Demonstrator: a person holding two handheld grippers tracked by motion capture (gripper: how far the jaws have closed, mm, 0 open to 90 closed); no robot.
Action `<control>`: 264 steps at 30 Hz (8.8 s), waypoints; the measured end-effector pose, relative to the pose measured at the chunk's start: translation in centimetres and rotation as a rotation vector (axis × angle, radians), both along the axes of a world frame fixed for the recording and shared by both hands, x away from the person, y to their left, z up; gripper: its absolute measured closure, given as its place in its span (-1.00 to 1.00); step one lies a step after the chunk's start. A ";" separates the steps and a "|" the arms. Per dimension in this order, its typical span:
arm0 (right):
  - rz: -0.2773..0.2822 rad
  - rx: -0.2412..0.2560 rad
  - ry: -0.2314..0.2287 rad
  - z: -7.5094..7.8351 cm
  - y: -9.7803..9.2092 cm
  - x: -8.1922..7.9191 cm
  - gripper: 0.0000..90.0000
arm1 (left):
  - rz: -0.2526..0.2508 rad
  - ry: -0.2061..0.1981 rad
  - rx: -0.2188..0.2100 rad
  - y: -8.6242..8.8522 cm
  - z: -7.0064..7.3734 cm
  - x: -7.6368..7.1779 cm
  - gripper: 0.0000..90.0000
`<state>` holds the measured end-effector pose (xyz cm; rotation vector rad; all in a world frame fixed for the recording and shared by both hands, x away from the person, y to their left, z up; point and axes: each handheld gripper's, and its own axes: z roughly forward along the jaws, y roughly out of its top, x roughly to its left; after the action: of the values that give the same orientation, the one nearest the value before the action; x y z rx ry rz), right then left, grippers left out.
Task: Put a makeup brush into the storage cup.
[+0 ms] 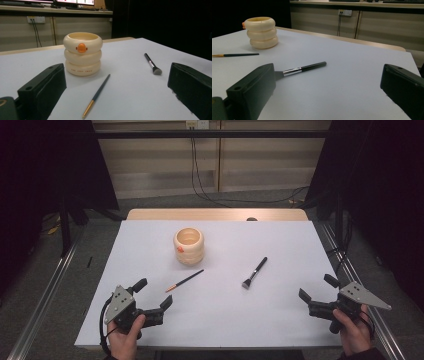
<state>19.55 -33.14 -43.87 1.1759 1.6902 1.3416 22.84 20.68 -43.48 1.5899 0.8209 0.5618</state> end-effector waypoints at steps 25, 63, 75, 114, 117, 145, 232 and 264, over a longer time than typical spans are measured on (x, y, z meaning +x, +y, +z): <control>0.045 0.032 -0.031 0.3 0.1 -0.4 -1.00 | -0.022 -0.025 0.023 -0.4 0.3 0.1 -0.99; 0.059 0.029 -0.019 0.1 0.3 -0.1 -1.00 | -0.094 -0.073 0.037 -2.9 4.6 4.4 -0.94; 0.063 0.027 -0.016 0.0 0.3 0.0 -1.00 | -0.102 -0.107 0.010 -4.1 6.8 7.2 -0.93; 0.061 0.030 -0.009 -0.1 0.2 0.0 -1.00 | -0.147 0.038 0.173 -6.2 7.8 13.5 -0.94; 0.063 0.027 -0.010 -0.1 0.2 0.0 -1.00 | -0.168 0.070 0.212 -6.5 7.7 13.7 -0.94; 0.063 0.025 0.002 -0.1 0.3 0.0 -1.00 | -0.262 0.424 0.544 -6.5 5.9 15.4 -0.85; 0.080 0.017 0.013 -0.2 0.4 -0.1 -1.00 | -0.419 0.732 0.873 -7.4 -1.0 15.7 0.86; 0.082 0.015 0.013 -0.2 0.4 0.0 -1.00 | -0.394 0.607 0.579 -5.7 2.2 12.8 0.86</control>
<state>19.51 -32.77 -44.02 1.1371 1.7571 1.4006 35.61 14.98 -41.31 2.4500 0.7814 0.0060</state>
